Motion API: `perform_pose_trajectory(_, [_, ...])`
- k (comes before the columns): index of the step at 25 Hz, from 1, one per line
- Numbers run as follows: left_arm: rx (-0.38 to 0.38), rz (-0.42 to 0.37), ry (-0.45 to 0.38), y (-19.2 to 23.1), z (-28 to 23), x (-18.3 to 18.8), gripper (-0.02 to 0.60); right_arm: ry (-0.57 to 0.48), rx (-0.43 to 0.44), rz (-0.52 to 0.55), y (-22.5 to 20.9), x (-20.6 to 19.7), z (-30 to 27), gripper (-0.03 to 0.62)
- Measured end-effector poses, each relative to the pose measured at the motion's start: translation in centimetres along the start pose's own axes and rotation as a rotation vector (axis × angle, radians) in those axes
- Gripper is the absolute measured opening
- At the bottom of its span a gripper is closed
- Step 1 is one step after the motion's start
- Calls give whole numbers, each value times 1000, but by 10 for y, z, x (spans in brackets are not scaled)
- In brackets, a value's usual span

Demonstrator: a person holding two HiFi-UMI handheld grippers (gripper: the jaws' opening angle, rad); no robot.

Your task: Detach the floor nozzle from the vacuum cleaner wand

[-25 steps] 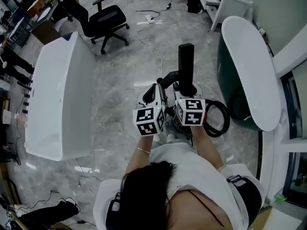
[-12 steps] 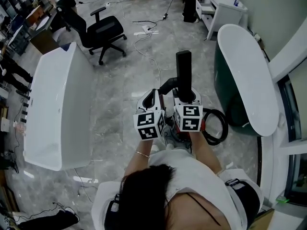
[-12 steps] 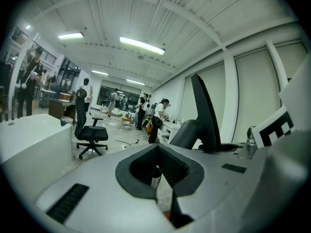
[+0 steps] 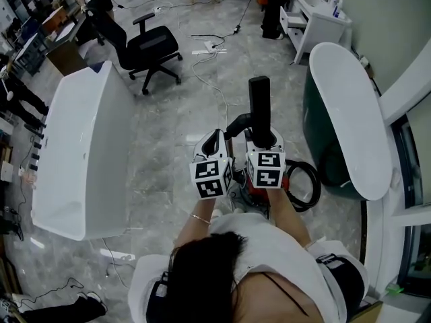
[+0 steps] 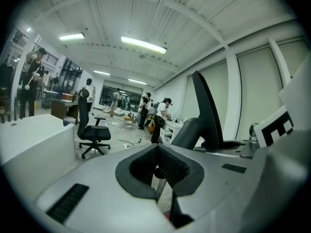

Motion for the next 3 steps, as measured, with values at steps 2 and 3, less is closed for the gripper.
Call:
perform_pose_trajectory(2, [1,2,7,3,0,0,3,5,-5,-1,1,0,-1,213])
perform_pose_trajectory(3, [2,3,11,4,-1,0,3,8,-7,-2,2,1,-1,213])
Point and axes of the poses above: the fingertips, and each gripper's own axes: z backward along the fingers, y to its left, x out of its top, the point moved 10 cm from there along z, backward along the fingers, and after that the axes turned 7 degrees about -x, right-handed, at the moved point
